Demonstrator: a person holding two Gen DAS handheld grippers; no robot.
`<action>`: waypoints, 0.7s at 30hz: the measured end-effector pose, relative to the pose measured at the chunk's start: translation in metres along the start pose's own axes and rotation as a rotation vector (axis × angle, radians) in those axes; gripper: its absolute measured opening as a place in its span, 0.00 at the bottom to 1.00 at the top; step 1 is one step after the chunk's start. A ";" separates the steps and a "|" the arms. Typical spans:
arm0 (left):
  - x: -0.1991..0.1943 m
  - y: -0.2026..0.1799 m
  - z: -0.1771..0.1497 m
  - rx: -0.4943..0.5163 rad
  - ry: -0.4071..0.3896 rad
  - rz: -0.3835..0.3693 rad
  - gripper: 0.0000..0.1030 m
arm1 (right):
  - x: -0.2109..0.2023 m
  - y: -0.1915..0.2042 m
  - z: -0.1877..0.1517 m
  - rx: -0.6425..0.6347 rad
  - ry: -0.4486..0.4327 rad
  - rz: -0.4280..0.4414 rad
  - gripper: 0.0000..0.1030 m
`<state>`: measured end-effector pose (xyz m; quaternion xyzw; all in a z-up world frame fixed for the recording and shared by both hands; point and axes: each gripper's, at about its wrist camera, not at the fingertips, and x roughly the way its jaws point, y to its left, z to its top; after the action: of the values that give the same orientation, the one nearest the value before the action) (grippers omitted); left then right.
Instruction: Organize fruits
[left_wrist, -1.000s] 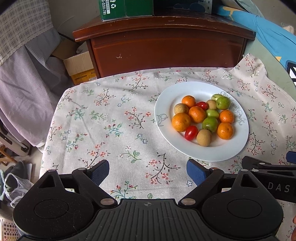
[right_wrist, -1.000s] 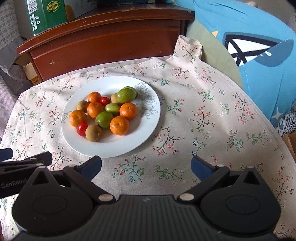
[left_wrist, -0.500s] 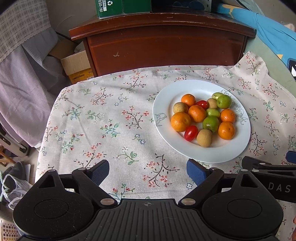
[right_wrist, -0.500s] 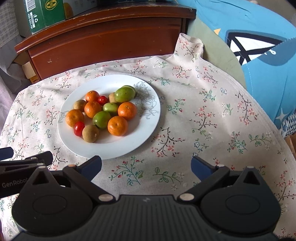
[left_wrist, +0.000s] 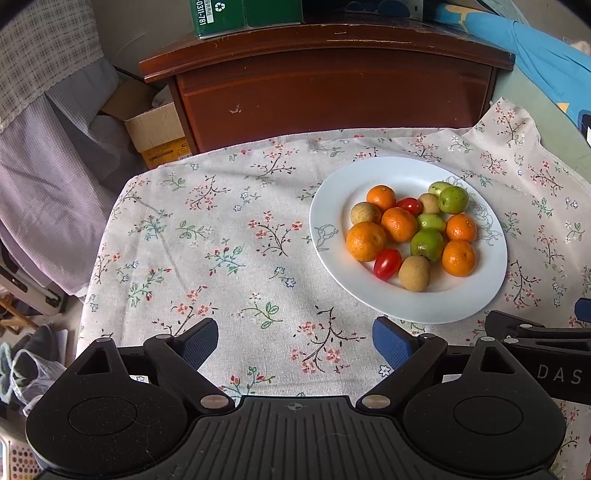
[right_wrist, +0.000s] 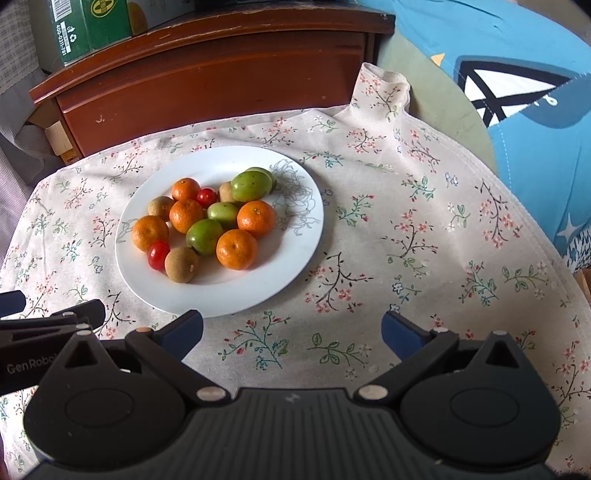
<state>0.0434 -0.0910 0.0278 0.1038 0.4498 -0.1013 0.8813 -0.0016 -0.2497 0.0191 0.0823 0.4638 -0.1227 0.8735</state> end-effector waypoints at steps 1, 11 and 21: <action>0.000 0.001 0.000 0.002 0.000 0.001 0.89 | 0.000 0.000 0.000 -0.004 -0.001 0.004 0.99; -0.004 0.005 -0.004 0.014 -0.002 0.030 0.89 | -0.001 0.006 -0.001 -0.029 -0.011 0.034 0.99; -0.013 0.012 -0.013 0.030 -0.009 0.073 0.89 | -0.005 0.013 -0.012 -0.055 -0.030 0.083 0.99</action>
<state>0.0286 -0.0748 0.0320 0.1330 0.4403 -0.0761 0.8847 -0.0096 -0.2331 0.0172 0.0755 0.4498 -0.0748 0.8868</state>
